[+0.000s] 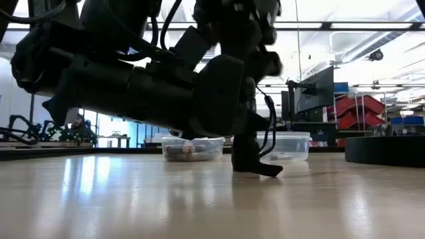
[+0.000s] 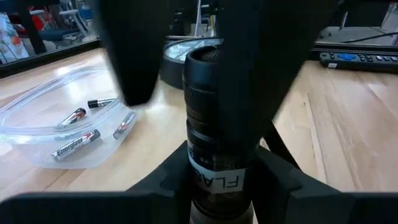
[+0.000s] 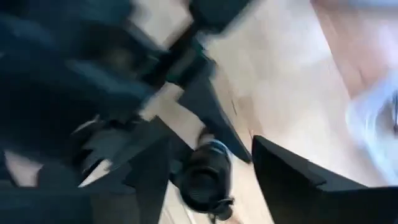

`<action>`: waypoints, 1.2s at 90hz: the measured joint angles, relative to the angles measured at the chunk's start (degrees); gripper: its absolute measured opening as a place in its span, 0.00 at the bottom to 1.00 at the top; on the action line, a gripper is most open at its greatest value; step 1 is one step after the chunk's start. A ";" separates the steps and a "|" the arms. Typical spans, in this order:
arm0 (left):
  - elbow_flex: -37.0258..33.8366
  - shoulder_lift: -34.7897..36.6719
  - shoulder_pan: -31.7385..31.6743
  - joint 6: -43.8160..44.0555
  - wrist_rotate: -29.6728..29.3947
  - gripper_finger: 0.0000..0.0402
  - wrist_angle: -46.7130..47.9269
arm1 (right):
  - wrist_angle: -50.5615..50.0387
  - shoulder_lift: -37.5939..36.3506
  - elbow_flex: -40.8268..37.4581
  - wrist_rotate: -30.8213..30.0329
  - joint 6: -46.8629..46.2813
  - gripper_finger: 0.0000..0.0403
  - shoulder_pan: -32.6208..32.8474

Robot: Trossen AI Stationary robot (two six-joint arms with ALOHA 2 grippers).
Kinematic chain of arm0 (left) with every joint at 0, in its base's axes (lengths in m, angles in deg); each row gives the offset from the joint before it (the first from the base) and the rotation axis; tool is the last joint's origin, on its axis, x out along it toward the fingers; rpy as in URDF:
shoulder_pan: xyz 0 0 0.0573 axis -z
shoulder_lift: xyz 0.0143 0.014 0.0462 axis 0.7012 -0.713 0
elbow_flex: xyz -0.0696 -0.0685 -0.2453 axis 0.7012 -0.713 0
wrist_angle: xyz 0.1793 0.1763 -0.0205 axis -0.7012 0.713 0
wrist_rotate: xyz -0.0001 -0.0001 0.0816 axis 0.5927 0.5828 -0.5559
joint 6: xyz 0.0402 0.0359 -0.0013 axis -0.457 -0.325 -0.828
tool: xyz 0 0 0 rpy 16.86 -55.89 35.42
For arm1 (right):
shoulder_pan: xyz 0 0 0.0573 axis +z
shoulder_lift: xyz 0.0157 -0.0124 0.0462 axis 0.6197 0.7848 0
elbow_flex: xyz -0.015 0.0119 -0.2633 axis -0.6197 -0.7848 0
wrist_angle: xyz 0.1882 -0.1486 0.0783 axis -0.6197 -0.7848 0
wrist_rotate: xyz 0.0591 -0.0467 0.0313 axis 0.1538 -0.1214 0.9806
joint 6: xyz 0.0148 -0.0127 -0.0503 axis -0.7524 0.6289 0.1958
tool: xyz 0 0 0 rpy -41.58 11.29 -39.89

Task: Insert battery
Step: Close the black flashlight cover

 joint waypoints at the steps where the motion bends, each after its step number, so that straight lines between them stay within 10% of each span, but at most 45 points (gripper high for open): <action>1: 0.00 -0.01 0.00 0.00 0.01 0.24 0.01 | -0.15 0.00 0.20 0.01 1.32 0.55 -0.03; 38: 0.01 0.01 0.00 0.00 0.03 0.24 0.00 | -2.32 0.45 2.11 1.12 61.02 0.57 3.36; 108: 0.04 -0.01 -0.02 -0.22 0.25 0.24 0.01 | -5.75 1.38 1.22 -3.04 67.10 0.36 3.44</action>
